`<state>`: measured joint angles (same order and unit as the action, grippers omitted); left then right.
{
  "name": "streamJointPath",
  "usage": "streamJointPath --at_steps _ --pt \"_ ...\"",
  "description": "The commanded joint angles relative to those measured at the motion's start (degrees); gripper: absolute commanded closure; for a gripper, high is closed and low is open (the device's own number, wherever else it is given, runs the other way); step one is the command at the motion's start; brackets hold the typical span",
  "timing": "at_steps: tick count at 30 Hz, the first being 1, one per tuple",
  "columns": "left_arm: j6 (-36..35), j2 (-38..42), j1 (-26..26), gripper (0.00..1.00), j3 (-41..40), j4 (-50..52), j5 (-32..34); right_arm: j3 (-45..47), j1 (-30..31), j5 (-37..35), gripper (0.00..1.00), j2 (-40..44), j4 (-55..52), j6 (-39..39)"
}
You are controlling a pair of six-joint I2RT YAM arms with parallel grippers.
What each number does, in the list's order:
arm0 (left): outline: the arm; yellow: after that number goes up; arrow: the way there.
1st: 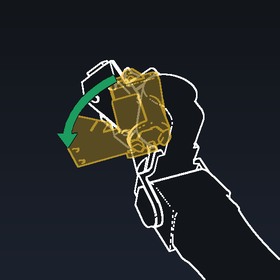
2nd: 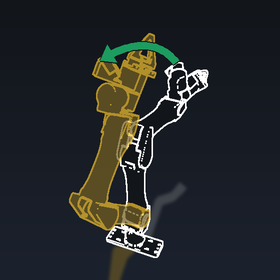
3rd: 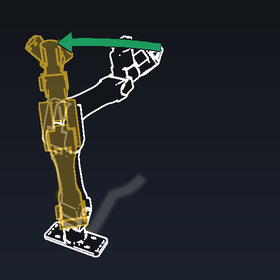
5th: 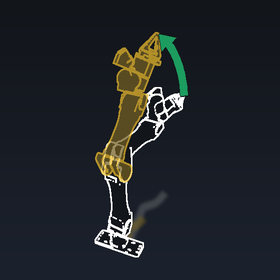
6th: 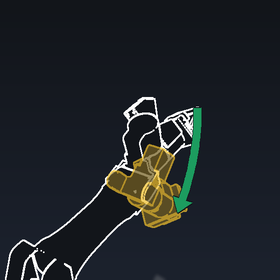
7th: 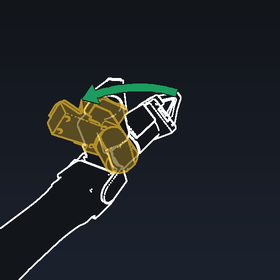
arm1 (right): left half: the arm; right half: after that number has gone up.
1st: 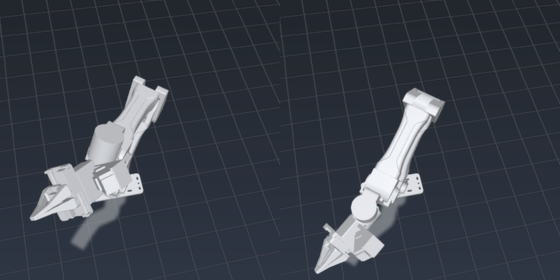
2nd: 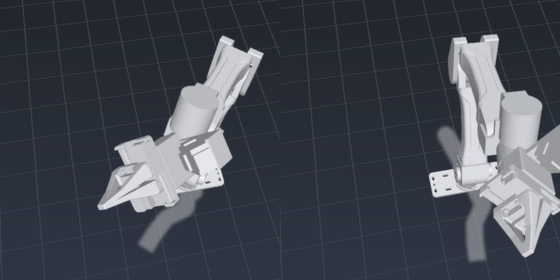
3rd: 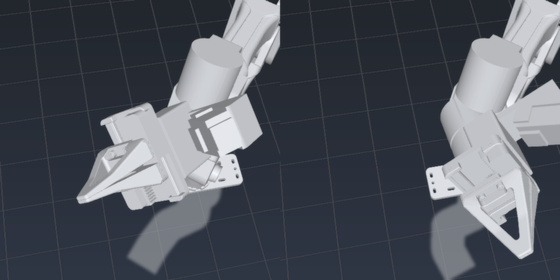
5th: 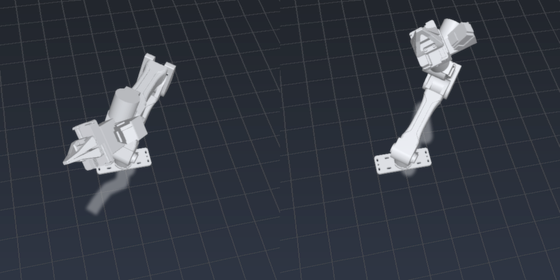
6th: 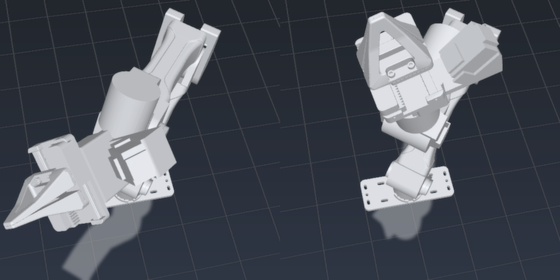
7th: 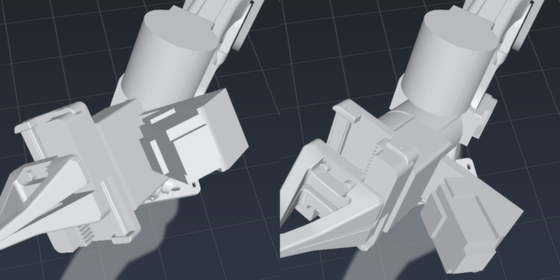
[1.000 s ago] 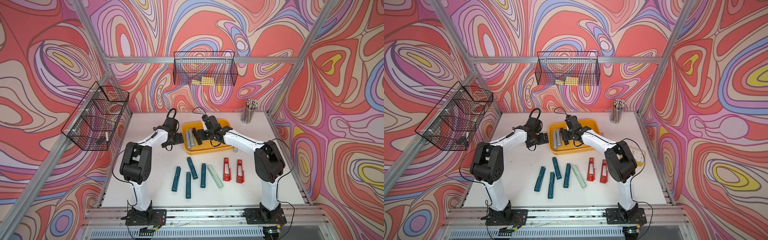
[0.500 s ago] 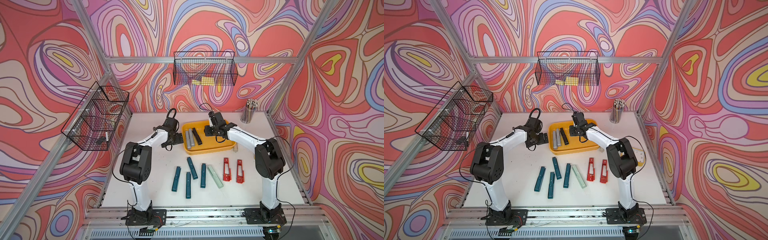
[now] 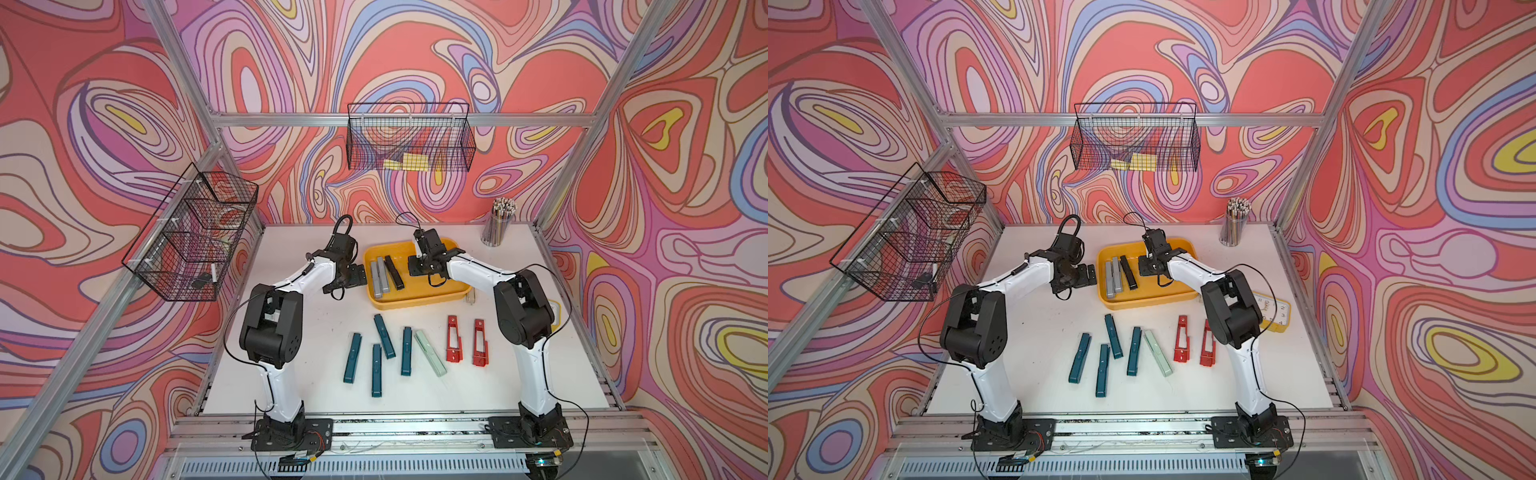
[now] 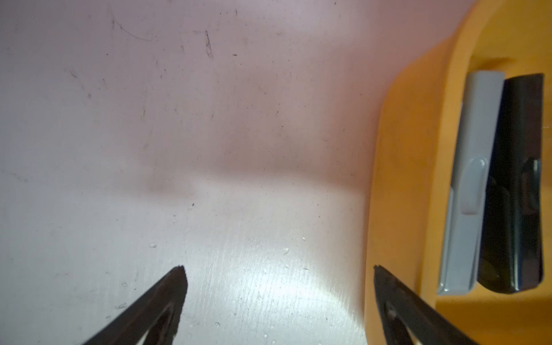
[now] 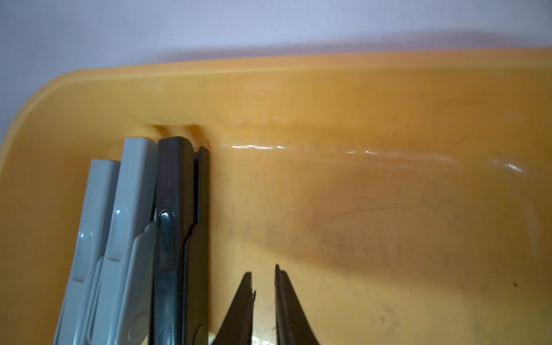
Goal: Put the pruning pliers into the storage box
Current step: Place the pruning pliers in the storage box.
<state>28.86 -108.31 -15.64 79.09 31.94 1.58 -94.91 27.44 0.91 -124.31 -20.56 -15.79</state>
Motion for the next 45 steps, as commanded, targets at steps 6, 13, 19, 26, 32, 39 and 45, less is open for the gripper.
streamJointPath --at_steps 6,13,19,26,32,39,45 --pt "-0.65 0.34 0.39 0.01 1.07 2.33 0.92 -1.18 0.16 4.71 0.82 -2.7 2.46 -1.82" --pt "-0.78 0.62 0.41 0.01 0.8 2.43 0.96 -2.57 0.24 8.1 0.82 -4.75 3.97 -2.3" --pt "-0.56 0.61 0.45 0.01 0.63 2.33 0.73 -4.73 0.33 9.88 0.82 -6.72 3.42 -2.47" --pt "-0.66 0.67 0.43 0.01 0.45 2.2 0.78 -6.41 0.72 10.25 0.82 -8.54 2.89 -2.57" --pt "-0.61 0.65 0.48 0.01 0.36 2.13 0.73 -7.19 1.03 11.22 0.82 -9.27 2.39 -2.55" --pt "-0.56 0.71 0.44 0.01 0.54 2.09 0.63 -7.15 1.75 11.53 0.82 -9.62 2.11 -2.55" --pt "-0.65 0.87 0.44 0.01 0.12 1.99 0.67 -6.48 1.92 11.5 0.82 -9.46 2.15 -2.58"
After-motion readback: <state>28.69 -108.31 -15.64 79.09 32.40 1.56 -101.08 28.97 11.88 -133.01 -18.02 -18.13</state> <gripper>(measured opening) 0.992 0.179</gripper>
